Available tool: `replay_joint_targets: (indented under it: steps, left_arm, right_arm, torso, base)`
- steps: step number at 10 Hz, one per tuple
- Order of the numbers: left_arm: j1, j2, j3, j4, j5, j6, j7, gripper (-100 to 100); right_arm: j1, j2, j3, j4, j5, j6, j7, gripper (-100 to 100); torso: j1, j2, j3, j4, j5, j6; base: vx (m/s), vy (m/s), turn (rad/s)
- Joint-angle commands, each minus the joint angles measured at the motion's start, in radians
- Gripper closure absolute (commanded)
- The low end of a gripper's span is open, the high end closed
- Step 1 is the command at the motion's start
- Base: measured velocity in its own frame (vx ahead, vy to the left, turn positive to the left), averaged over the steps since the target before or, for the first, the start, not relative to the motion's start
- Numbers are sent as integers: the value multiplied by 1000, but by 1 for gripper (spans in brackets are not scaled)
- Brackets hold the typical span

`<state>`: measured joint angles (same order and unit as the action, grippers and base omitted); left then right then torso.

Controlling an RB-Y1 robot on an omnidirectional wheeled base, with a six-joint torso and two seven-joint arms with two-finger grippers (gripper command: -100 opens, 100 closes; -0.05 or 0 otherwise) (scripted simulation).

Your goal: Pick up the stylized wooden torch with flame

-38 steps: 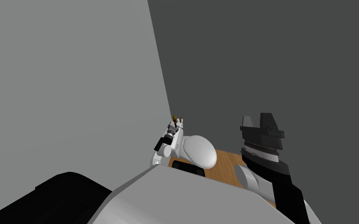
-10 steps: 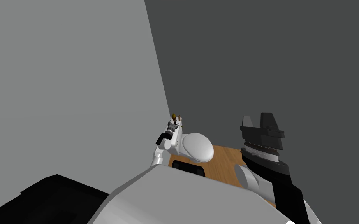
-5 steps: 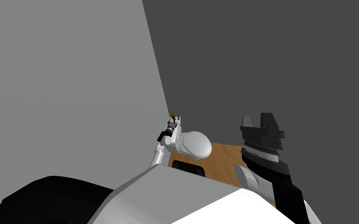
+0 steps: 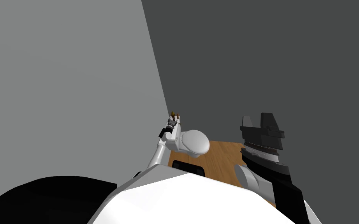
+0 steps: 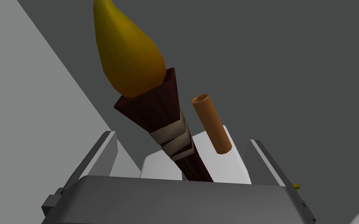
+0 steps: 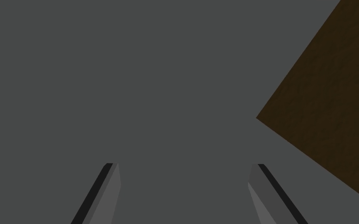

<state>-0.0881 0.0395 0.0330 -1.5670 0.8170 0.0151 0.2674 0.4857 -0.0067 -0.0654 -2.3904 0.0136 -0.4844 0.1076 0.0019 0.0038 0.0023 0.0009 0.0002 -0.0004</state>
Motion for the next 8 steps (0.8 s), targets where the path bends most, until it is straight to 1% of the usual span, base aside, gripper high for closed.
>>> replay_joint_targets:
  steps: [1, 2, 4, 5, 6, 7, 8]
  left_arm:
    - [-21, -6, 9, 34, -1, 10, -4, -100]
    - [-60, 7, 45, 65, 49, -14, -54, -100]
    - [-109, 7, 45, 126, 56, -14, -54, -100]
    - [-146, 21, 81, 161, 103, -39, -103, -100]
    - [-175, 21, 81, 190, 113, -39, -103, -100]
    - [-196, 21, 81, 226, 113, -39, -103, -100]
    - [-232, 34, 117, 261, 162, -63, -149, -100]
  right_arm:
    - [0, 0, 0, 0, 0, 0, 0, 0]
    - [0, 0, 0, 0, 0, 0, 0, 0]
    - [0, 0, 0, 0, 0, 0, 0, 0]
    - [0, 0, 0, 0, 0, 0, 0, 0]
    - [0, 0, 0, 0, 0, 0, 0, 0]
    - [0, 0, 0, 0, 0, 0, 0, 0]
    - [0, 0, 0, 0, 0, 0, 0, 0]
  torso:
    - [0, 0, 0, 0, 0, 0]
    - [-1, -2, -1, -1, 0, 0]
    - [-1, 2, 1, 0, 0, 0]
    - [0, 0, 0, 0, 0, 0]
    - [0, 2, 1, 0, 0, 0]
    - [0, 3, 1, 0, 0, 0]
    - [0, 1, 0, 0, 0, 0]
  base:
    - [0, 0, 0]
    - [-74, -11, -151]
    - [-74, 9, -46]
    - [-87, 13, -155]
    - [-108, 9, -87]
    - [-57, 6, 11]
    - [-94, 11, -171]
